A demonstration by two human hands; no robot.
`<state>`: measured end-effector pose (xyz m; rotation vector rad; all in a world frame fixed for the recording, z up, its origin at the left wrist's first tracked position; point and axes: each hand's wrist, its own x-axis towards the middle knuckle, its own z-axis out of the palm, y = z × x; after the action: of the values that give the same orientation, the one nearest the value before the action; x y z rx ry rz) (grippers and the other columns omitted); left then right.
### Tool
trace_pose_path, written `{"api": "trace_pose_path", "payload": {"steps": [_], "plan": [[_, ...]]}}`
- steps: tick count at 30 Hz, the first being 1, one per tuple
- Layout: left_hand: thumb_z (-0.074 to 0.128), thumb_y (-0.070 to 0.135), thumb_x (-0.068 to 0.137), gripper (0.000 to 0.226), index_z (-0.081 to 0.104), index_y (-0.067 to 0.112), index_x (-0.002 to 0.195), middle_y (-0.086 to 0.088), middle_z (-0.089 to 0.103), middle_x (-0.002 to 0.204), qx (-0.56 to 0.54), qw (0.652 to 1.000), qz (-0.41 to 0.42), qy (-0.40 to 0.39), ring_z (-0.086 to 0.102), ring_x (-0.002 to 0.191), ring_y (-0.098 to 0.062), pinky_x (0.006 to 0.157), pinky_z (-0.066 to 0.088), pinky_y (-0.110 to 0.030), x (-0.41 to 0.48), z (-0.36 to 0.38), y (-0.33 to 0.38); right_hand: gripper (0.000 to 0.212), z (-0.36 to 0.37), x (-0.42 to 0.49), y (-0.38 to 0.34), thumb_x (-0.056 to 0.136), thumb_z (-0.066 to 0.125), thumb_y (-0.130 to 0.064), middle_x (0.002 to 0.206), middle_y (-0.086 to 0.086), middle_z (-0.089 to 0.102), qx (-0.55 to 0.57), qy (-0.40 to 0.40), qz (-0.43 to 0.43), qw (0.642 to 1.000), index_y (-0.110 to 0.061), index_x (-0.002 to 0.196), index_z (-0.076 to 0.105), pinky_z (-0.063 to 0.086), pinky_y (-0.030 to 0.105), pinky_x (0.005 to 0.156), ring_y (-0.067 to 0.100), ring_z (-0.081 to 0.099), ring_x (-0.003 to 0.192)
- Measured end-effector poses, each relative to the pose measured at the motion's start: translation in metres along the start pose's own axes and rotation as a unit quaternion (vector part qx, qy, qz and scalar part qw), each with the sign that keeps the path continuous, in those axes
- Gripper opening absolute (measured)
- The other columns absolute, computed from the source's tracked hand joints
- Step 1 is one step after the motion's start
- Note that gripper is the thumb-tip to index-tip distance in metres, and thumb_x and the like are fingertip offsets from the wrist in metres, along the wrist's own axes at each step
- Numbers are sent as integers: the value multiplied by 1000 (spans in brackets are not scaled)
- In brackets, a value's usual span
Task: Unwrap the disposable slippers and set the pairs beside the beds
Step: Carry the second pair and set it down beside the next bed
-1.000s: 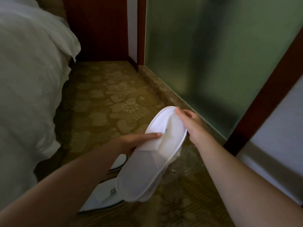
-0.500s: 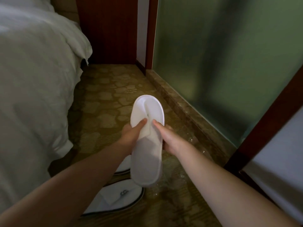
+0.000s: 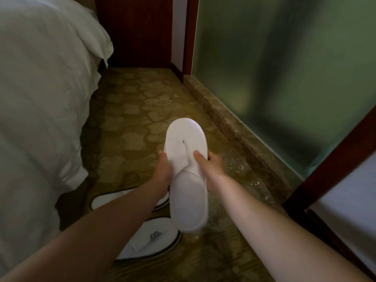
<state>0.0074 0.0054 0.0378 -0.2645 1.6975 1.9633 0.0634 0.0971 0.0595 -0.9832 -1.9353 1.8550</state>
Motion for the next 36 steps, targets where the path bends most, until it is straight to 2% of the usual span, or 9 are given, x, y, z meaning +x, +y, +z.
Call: {"api": "trace_pose_path", "payload": {"steps": [4, 8, 13, 17, 20, 26, 29, 32, 36], "plan": [[28, 42, 98, 52, 45, 13, 137, -13, 52, 134, 62, 997, 21, 40, 50, 121, -31, 103, 42, -45, 14, -2, -6, 34, 3, 8, 15, 90, 56, -12, 106, 11, 62, 48, 28, 33, 998, -5, 123, 59, 44, 29, 79, 20, 55, 92], [33, 37, 99, 49, 50, 7, 133, -15, 55, 130, 100, 992, 36, 63, 53, 109, -28, 92, 44, -38, 30, -8, -11, 34, 12, 19, 21, 88, 59, -11, 113, 13, 66, 63, 32, 51, 996, -5, 122, 62, 44, 28, 77, 20, 57, 91], [34, 34, 99, 46, 53, 3, 127, -17, 56, 127, 108, 983, 44, 141, 51, 101, -26, 88, 39, -35, 41, -21, -17, 39, 7, 28, 28, 91, 56, -16, 110, 15, 60, 98, 39, 116, 988, -6, 128, 54, 50, 41, 87, 28, 56, 94], [30, 31, 101, 49, 52, -5, 128, -25, 54, 130, 168, 964, 7, 207, 51, 118, -37, 97, 40, -38, 20, -46, -47, 48, 8, 7, 57, 91, 56, -26, 122, 18, 59, 51, 32, 221, 973, -8, 135, 47, 50, 52, 93, 37, 59, 108], [29, 29, 101, 48, 55, -6, 121, -26, 57, 124, 206, 951, -21, 230, 53, 115, -38, 95, 41, -38, -9, -67, -50, 48, 7, -17, 56, 90, 57, -24, 124, 19, 59, -14, 9, 240, 971, -7, 134, 48, 48, 49, 95, 37, 58, 110], [33, 31, 100, 44, 58, -2, 115, -25, 58, 122, 295, 934, -35, 198, 53, 113, -36, 95, 40, -37, -84, -105, 2, 53, 5, -68, -11, 87, 59, -33, 129, 15, 56, -141, -33, 231, 962, -11, 134, 47, 47, 46, 97, 35, 56, 114], [36, 30, 99, 33, 59, 6, 101, -20, 61, 106, 317, 929, -24, 192, 57, 101, -35, 80, 38, -32, -125, -114, 45, 51, 6, -96, -56, 88, 57, -36, 118, 11, 57, -160, -29, 233, 959, -10, 130, 49, 47, 45, 96, 35, 57, 111], [37, 29, 99, 29, 58, 9, 103, -11, 55, 94, 310, 930, -32, 195, 53, 88, -27, 73, 33, -27, -171, -112, 102, 50, 4, -123, -115, 91, 49, -38, 127, 17, 55, -192, -43, 232, 953, -10, 132, 47, 46, 44, 97, 35, 55, 113], [40, 27, 97, 28, 55, 9, 82, -9, 54, 77, 320, 923, -11, 212, 49, 77, -24, 66, 33, -29, -215, -113, 168, 52, 0, -148, -184, 96, 38, -44, 134, 16, 50, -227, -82, 223, 945, -14, 138, 40, 44, 48, 99, 35, 52, 116]]}}
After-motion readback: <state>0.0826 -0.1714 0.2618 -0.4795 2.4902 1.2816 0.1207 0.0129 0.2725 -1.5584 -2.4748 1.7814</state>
